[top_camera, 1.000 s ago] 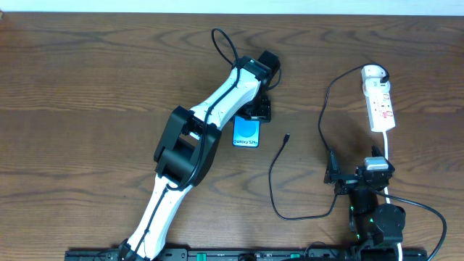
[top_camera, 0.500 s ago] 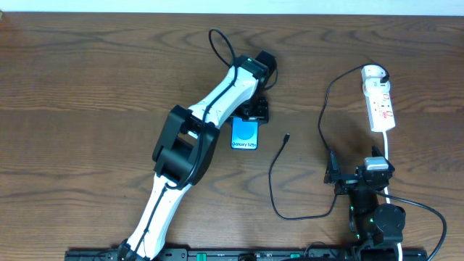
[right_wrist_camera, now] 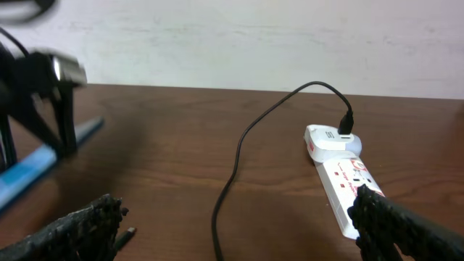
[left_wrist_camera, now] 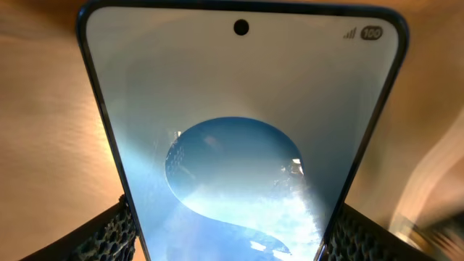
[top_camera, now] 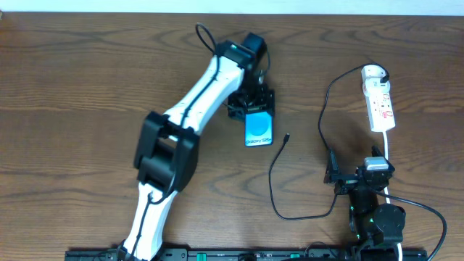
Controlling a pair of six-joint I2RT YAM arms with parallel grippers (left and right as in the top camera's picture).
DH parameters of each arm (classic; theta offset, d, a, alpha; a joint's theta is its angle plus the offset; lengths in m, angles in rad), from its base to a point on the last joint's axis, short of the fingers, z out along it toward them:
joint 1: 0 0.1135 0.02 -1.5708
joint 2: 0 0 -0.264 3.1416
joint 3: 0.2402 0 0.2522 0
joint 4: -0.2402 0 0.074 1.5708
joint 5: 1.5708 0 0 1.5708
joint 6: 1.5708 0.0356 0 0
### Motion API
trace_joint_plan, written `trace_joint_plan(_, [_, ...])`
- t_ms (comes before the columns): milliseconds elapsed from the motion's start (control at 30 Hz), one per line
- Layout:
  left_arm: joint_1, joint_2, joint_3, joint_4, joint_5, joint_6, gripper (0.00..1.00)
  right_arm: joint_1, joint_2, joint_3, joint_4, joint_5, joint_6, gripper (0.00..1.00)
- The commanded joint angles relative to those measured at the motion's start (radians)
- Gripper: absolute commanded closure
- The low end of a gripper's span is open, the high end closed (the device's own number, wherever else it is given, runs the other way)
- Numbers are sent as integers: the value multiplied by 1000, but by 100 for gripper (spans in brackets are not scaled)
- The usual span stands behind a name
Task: Plug charger to phone and switch on socket
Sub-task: 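Lift the phone with the left gripper and hold it upright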
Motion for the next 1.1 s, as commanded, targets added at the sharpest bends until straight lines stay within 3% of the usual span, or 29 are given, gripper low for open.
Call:
trace_joint_plan(0, [54,-74,8,-5,326,59,24,-6,-6,-2,-5,8,-11,1])
trace_joint_plan(233, [152,-98,8,-20,785,69,24,-6,-6,-2,-5,8,-11,1])
trace_joint_plan(500, [223,-98,8,-167,1053,63,24,-6,-6,-2,-5,8,-11,1])
trace_joint_plan(600, [244,-98,8,-204,1053,23,24,-6,-6,-2,-5,8,-11,1])
trace_joint_plan(1067, [348,-122,8,-414,1053,51,25,-6,-6,-2,-5,8,-11,1])
